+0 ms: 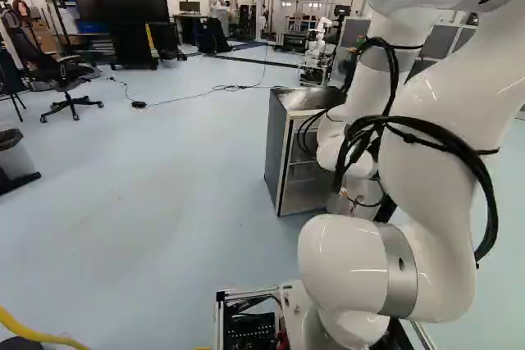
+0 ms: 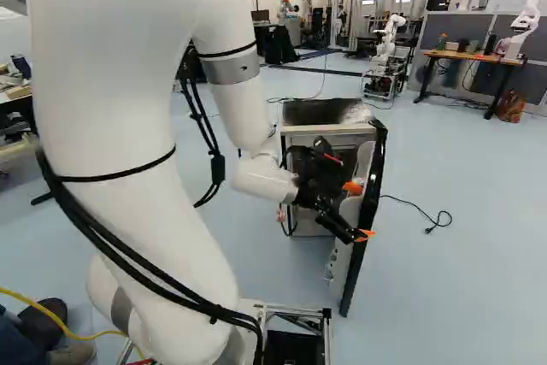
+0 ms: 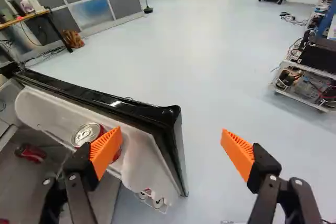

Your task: Grab a drink from the fridge

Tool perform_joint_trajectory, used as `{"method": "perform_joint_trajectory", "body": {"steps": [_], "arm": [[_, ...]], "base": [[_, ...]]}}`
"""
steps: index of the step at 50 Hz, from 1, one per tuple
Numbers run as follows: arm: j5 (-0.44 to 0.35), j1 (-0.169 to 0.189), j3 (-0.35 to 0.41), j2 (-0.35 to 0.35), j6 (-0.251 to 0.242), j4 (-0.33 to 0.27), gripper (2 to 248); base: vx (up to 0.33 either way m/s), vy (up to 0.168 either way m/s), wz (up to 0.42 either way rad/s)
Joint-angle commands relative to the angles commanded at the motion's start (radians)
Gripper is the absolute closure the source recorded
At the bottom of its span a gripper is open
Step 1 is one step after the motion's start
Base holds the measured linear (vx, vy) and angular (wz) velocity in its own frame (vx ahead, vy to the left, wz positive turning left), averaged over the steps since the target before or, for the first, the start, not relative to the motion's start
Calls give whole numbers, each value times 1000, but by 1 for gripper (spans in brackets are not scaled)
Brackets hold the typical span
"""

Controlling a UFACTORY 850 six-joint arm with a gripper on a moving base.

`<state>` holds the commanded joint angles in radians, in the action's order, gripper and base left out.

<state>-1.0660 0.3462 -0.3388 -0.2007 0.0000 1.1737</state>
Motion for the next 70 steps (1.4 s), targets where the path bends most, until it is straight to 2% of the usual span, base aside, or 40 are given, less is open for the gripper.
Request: {"method": "perform_joint_trajectory", "body": {"steps": [36,70], "arm": [[0,155,-172,-129,0,0,3],[0,272,-340,-246,0,0,3]], "base": [[0,0,0],[0,0,0]]}}
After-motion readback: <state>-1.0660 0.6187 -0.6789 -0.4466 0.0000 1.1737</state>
